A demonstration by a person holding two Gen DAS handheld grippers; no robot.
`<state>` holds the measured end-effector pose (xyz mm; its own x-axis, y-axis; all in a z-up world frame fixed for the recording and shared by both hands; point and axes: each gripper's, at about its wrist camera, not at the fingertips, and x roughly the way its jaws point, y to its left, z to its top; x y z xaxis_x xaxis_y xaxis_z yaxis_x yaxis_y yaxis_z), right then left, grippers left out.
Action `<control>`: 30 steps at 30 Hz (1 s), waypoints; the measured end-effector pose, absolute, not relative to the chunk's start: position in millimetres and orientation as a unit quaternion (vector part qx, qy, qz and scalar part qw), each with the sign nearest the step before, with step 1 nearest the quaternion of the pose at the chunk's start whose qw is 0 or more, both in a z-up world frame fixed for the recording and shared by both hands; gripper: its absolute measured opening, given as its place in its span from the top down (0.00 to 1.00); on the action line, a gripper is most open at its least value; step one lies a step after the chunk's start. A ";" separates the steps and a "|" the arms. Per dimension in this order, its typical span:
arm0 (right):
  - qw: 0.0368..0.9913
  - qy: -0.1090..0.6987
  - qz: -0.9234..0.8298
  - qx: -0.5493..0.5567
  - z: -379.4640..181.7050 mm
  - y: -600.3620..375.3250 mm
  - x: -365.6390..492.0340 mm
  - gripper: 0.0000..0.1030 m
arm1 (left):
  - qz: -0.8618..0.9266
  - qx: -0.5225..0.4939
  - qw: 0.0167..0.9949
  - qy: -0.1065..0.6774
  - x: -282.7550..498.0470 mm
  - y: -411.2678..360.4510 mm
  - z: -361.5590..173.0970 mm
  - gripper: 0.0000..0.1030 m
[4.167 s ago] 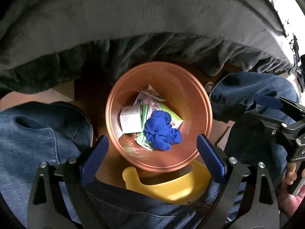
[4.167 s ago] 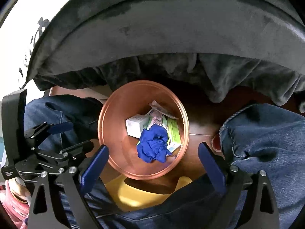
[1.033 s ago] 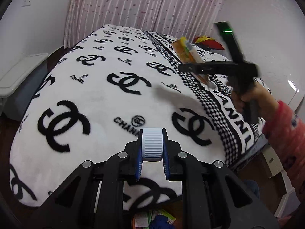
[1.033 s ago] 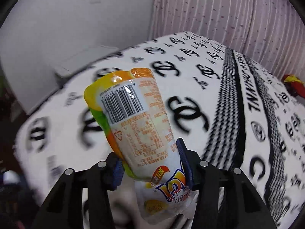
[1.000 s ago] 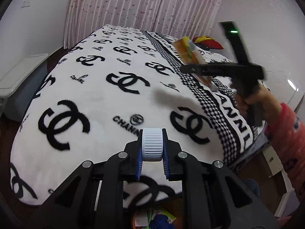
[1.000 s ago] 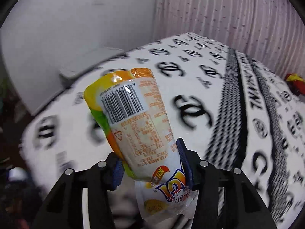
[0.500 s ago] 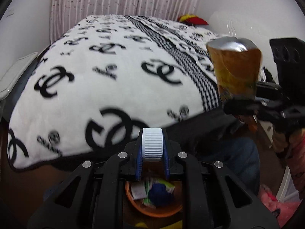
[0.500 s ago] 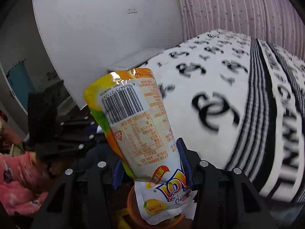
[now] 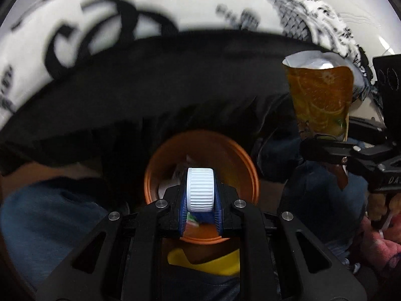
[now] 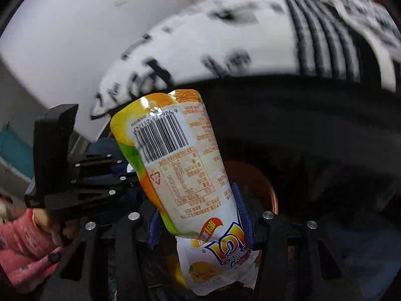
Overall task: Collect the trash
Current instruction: 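Drop the bottle cap into the bucket with the left tool while the right tool drops the juice pouch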
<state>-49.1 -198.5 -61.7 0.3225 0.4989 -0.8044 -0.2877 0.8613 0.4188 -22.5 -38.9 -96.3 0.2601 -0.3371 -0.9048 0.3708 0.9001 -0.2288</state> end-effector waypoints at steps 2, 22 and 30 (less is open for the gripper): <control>0.792 0.554 0.227 0.119 -82.7 -196.7 -45.6 0.52 | -0.218 0.017 0.784 0.581 -20.0 -41.9 -110.9 0.84; 0.723 0.643 0.176 0.184 -168.8 -186.3 -26.7 0.28 | -0.169 0.030 0.716 0.677 -7.3 -46.0 -202.3 0.69; 0.734 0.630 0.136 0.212 -164.9 -208.8 -19.7 0.12 | -0.154 0.015 0.731 0.664 -3.1 -40.4 -194.7 0.29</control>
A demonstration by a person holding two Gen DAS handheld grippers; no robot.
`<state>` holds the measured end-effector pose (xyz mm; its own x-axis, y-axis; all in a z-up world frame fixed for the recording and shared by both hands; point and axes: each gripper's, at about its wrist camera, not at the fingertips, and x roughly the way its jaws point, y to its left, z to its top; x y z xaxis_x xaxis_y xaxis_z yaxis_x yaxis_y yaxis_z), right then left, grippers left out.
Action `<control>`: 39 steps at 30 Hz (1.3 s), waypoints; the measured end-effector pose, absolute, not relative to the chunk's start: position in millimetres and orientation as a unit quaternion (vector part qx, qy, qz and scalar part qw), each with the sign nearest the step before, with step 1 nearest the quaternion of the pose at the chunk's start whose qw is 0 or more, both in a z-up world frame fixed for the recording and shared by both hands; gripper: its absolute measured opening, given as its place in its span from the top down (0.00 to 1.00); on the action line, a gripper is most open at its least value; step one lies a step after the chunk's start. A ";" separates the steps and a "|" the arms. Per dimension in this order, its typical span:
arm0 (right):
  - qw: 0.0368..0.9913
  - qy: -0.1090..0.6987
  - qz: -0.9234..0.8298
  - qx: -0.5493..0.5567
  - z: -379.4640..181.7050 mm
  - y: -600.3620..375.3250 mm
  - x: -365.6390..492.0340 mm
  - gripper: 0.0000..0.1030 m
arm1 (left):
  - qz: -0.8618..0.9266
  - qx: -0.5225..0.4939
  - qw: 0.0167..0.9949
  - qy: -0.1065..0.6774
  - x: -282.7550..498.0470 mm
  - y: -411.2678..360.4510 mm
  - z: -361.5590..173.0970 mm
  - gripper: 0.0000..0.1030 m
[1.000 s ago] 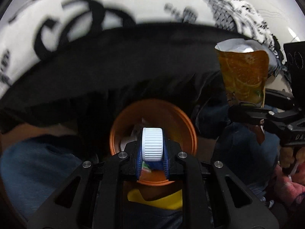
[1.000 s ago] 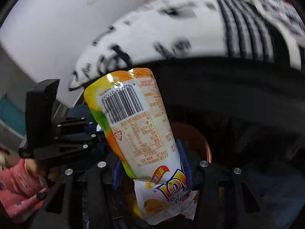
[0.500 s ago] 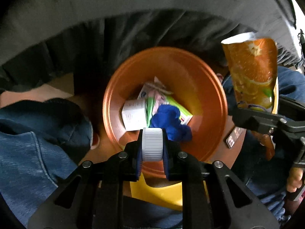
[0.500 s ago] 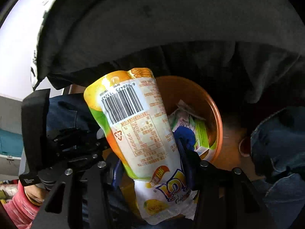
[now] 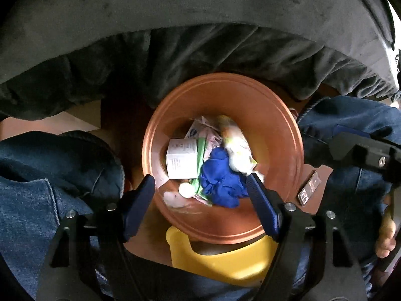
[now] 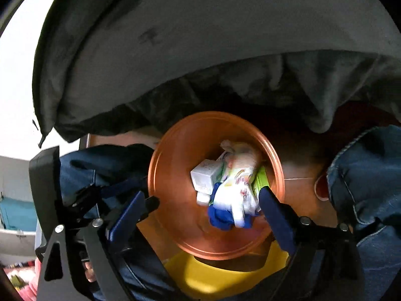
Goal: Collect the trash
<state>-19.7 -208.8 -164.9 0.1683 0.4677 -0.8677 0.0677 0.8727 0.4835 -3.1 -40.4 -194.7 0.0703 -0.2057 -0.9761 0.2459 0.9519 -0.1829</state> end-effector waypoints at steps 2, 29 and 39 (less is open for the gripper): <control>0.730 0.636 0.129 0.213 -170.8 -211.9 -19.2 0.12 | -0.154 0.016 0.729 0.667 -2.9 -40.8 -195.3 0.28; 0.863 0.489 0.080 0.099 -46.2 -215.0 -30.8 0.11 | -0.121 0.022 0.845 0.521 2.9 -30.1 -78.8 0.28; 0.964 0.262 0.041 0.030 94.1 -209.3 -47.6 0.05 | -0.063 -0.006 0.952 0.299 -0.4 -7.3 79.6 0.15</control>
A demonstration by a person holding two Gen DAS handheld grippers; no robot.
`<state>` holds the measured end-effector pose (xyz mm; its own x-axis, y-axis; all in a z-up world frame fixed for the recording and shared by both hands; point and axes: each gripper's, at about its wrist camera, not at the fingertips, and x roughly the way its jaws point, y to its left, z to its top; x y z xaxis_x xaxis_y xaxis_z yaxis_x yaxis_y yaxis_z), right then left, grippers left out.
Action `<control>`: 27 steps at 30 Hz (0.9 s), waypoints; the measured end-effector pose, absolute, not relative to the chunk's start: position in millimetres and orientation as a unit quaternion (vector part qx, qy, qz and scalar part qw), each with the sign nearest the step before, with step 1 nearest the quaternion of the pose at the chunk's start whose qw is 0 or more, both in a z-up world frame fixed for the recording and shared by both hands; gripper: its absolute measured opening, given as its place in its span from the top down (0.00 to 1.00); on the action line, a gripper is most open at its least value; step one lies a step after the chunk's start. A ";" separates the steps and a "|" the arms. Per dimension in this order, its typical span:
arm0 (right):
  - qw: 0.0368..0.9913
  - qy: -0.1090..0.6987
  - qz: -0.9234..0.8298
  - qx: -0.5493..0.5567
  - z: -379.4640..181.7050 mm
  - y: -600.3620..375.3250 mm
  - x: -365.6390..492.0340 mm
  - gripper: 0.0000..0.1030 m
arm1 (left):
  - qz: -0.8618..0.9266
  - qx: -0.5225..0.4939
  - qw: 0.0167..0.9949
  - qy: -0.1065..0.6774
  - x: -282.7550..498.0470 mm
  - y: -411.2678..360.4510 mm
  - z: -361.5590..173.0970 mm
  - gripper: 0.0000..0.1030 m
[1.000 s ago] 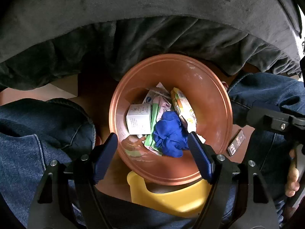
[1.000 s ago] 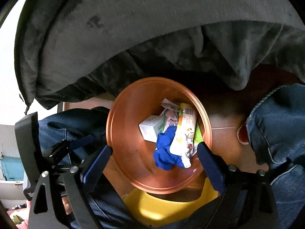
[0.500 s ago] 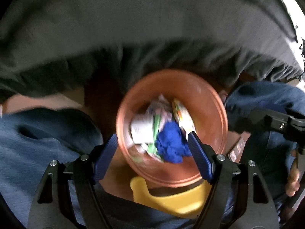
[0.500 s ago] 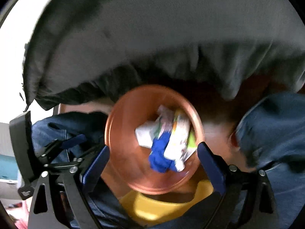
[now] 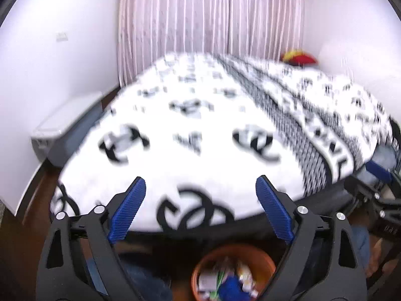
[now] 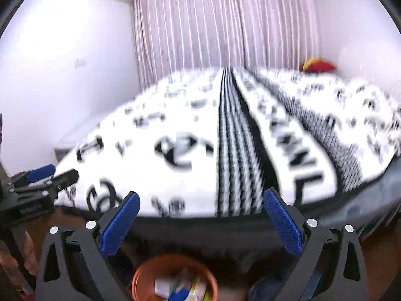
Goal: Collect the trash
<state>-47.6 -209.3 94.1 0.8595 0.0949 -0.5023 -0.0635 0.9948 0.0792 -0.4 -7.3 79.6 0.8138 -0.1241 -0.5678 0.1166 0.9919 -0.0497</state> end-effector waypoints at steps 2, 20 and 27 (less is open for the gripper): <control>0.973 0.228 0.032 0.023 112.8 -209.1 -50.5 0.05 | -0.054 -0.007 0.963 0.264 -4.4 -7.2 102.0 0.15; 0.987 0.155 0.011 0.032 158.7 -218.7 -65.4 0.05 | -0.046 -0.016 0.980 0.195 -17.1 -9.8 152.1 0.15; 0.987 0.156 0.012 0.031 157.7 -218.3 -66.5 0.05 | -0.046 -0.014 0.980 0.191 -20.4 -10.5 155.3 0.15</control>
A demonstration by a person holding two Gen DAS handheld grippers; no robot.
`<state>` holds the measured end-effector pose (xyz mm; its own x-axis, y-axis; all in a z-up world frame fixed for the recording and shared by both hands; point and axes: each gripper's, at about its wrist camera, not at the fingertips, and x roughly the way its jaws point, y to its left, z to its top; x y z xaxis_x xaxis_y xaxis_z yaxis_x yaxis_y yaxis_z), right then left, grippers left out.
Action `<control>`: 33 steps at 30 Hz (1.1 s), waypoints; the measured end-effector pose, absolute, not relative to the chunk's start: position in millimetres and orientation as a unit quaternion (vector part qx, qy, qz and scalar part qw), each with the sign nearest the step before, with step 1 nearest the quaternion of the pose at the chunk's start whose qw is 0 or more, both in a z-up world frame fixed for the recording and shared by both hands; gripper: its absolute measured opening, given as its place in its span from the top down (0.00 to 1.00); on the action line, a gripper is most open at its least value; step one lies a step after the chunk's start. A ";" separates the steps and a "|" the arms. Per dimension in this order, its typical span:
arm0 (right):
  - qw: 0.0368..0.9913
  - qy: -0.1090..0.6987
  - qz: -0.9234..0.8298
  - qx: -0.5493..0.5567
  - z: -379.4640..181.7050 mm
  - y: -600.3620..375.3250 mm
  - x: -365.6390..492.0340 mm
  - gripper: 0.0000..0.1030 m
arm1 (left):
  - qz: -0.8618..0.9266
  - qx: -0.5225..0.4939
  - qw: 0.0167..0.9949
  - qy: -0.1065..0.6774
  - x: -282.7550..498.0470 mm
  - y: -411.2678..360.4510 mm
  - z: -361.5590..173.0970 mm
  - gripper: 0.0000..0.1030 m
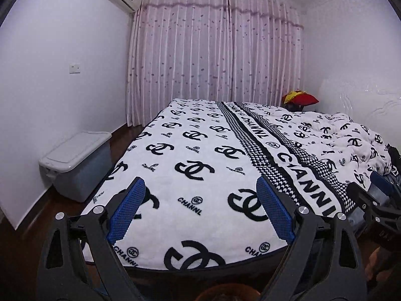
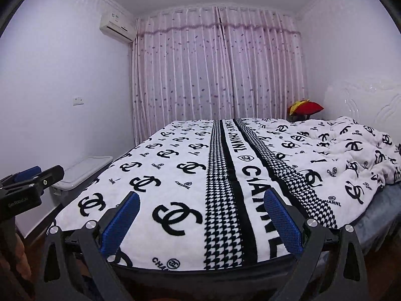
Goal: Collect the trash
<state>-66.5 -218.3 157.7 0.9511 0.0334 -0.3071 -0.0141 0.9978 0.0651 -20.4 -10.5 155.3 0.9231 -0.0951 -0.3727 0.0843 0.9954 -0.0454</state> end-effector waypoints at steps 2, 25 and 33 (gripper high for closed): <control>0.987 0.156 0.012 0.030 157.6 -217.5 -66.8 0.05 | -0.046 -0.015 0.980 0.191 -20.7 -10.7 155.6 0.15; 0.987 0.159 0.007 0.019 153.7 -213.2 -66.7 0.05 | -0.048 -0.014 0.981 0.186 -21.4 -12.1 160.3 0.15; 0.986 0.165 0.010 0.022 152.0 -215.3 -63.4 0.05 | -0.047 -0.011 0.980 0.191 -18.5 -14.1 158.5 0.15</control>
